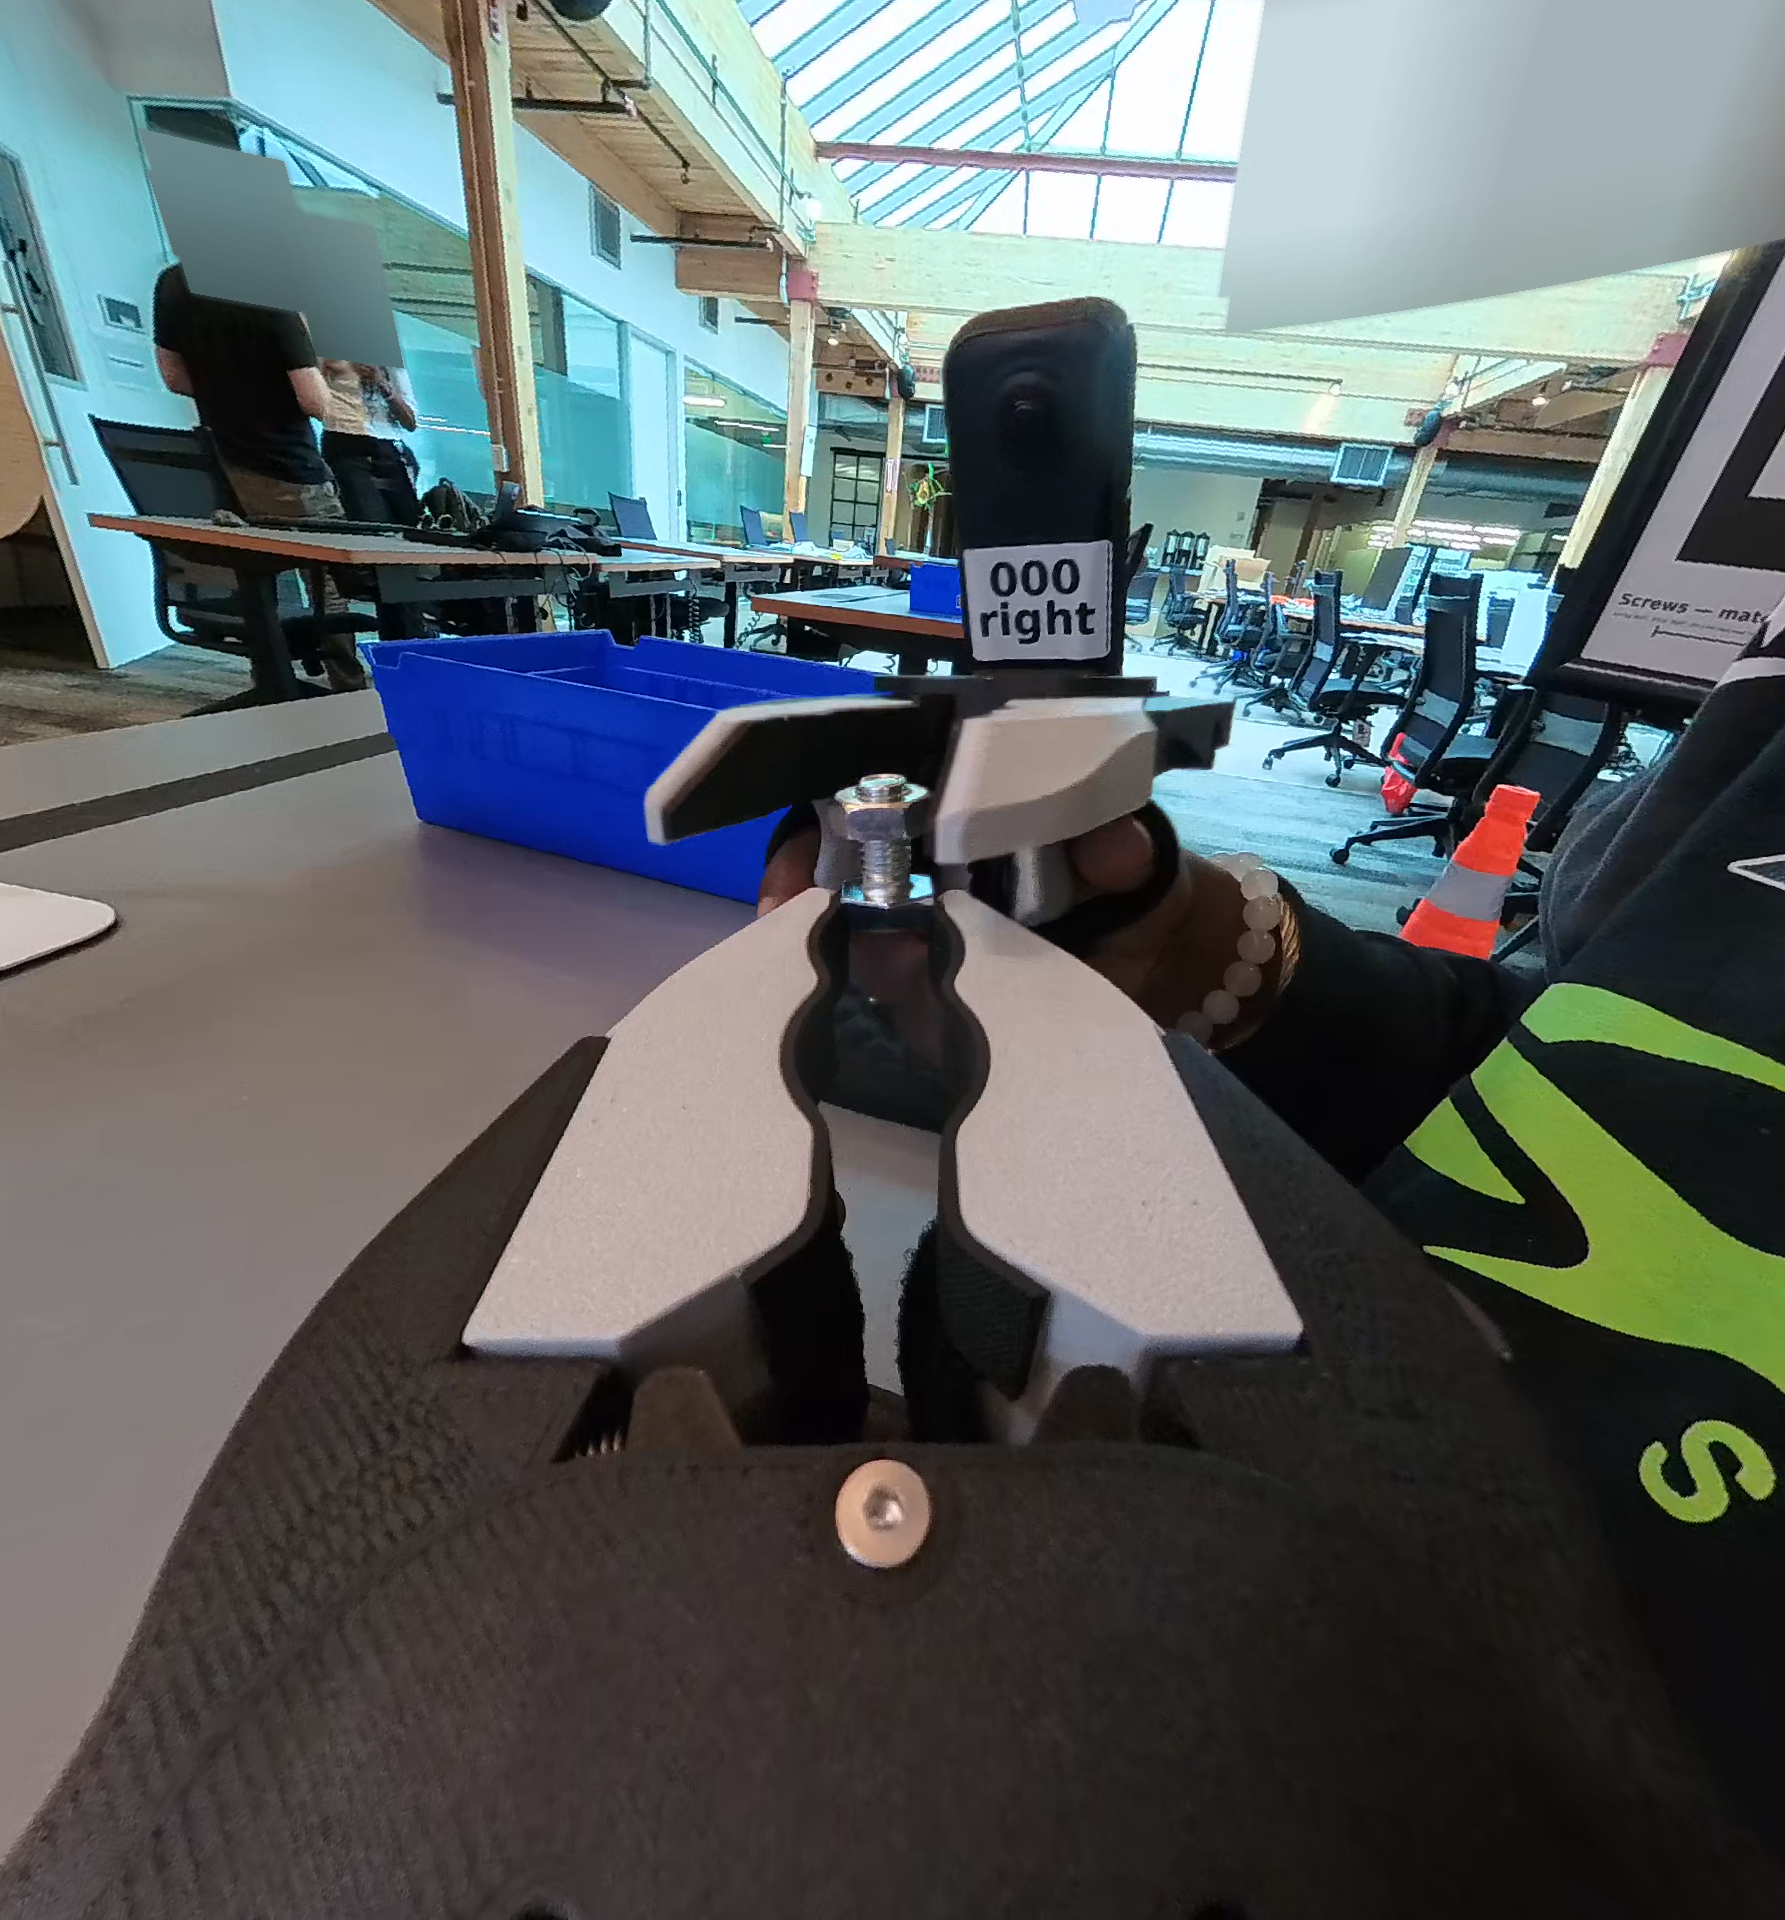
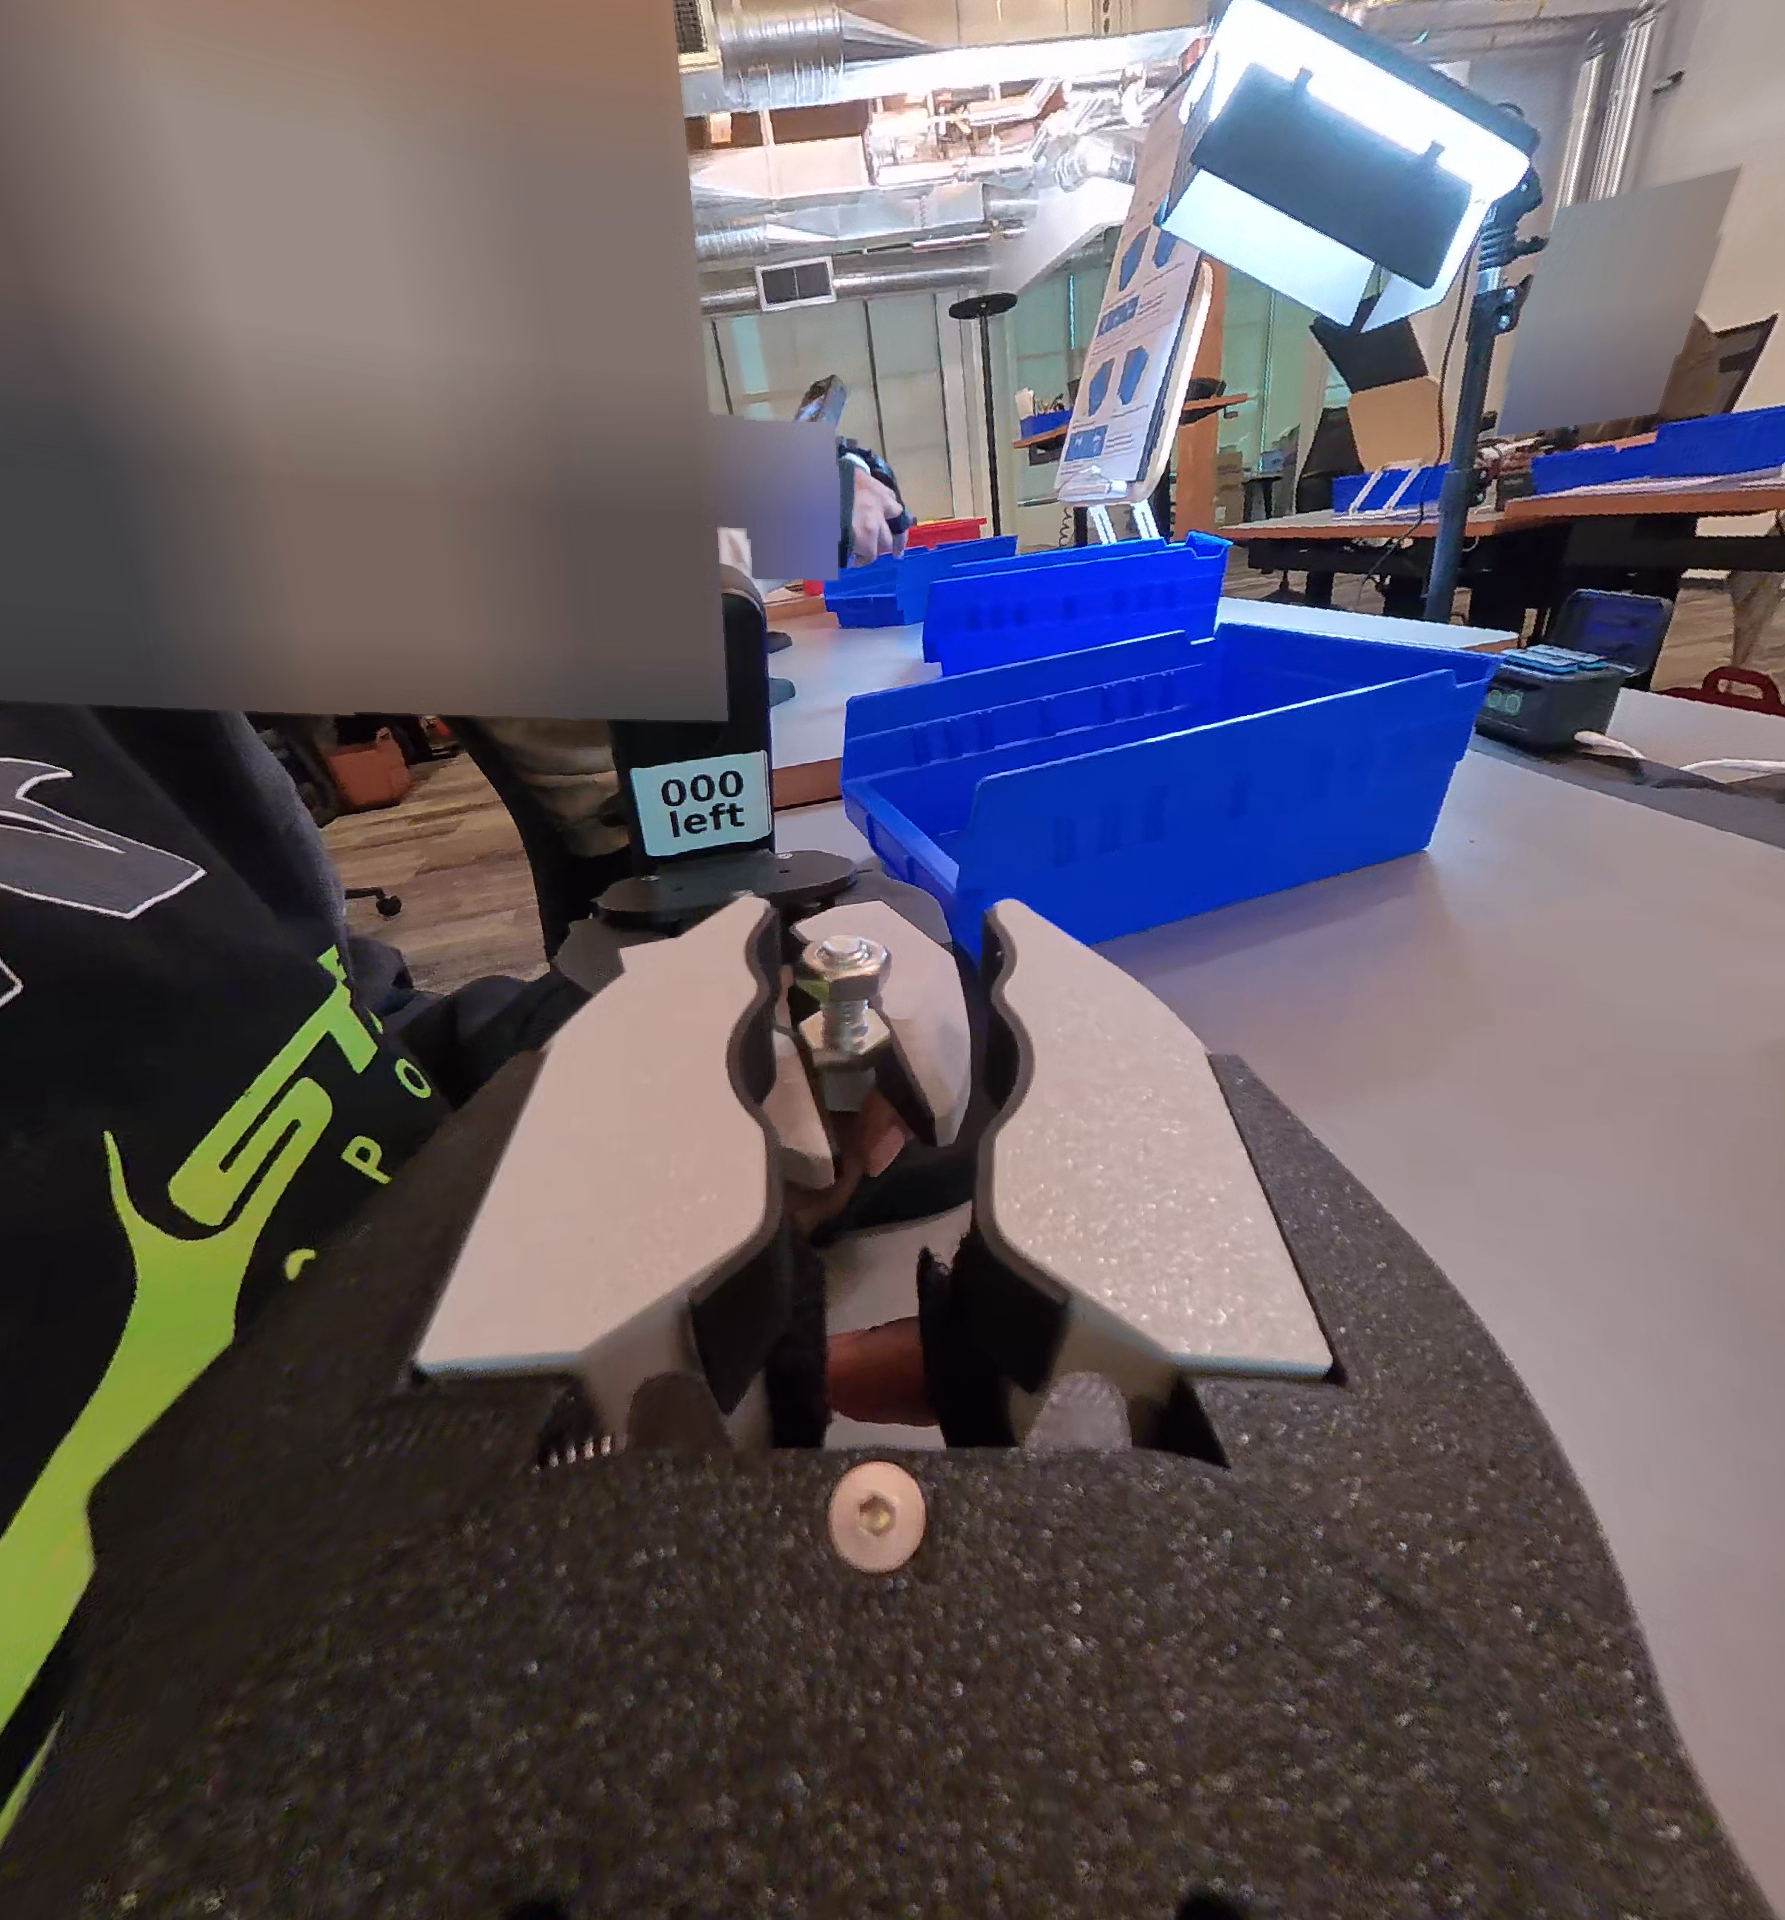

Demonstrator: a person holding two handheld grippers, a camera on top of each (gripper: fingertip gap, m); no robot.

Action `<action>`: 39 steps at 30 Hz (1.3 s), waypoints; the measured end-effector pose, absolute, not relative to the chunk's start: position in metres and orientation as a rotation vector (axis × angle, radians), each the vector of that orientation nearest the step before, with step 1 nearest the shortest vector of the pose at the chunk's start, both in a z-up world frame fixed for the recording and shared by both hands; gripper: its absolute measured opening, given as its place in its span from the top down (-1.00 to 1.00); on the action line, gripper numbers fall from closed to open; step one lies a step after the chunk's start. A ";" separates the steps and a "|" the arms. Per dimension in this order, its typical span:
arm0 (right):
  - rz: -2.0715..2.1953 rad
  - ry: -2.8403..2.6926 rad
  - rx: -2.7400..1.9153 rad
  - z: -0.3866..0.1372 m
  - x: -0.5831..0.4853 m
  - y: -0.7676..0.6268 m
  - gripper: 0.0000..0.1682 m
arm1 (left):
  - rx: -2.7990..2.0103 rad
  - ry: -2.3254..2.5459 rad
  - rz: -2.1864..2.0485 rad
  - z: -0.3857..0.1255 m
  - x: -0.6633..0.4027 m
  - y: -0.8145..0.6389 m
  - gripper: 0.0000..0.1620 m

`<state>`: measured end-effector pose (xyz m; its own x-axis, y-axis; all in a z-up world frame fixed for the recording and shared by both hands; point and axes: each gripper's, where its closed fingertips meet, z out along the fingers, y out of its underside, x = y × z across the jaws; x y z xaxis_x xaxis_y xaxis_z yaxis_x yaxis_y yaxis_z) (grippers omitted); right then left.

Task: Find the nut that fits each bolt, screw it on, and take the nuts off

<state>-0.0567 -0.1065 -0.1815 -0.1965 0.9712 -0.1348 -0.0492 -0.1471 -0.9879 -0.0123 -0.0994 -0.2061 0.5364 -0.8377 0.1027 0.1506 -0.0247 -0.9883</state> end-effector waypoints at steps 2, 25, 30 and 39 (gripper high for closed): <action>1.485 -1.225 -1.166 -0.181 -0.053 -0.104 0.61 | -1.371 0.650 -0.887 -0.206 -0.013 -0.100 0.82; 1.486 -1.205 -1.151 -0.177 -0.046 -0.104 0.53 | -1.371 0.644 -0.887 -0.205 -0.013 -0.099 0.82; 1.488 -1.227 -1.163 -0.180 -0.056 -0.107 0.57 | -1.371 0.649 -0.885 -0.206 -0.013 -0.100 0.82; 1.467 -1.215 -1.162 -0.179 -0.044 -0.101 0.61 | -1.367 0.642 -0.892 -0.205 -0.014 -0.100 0.82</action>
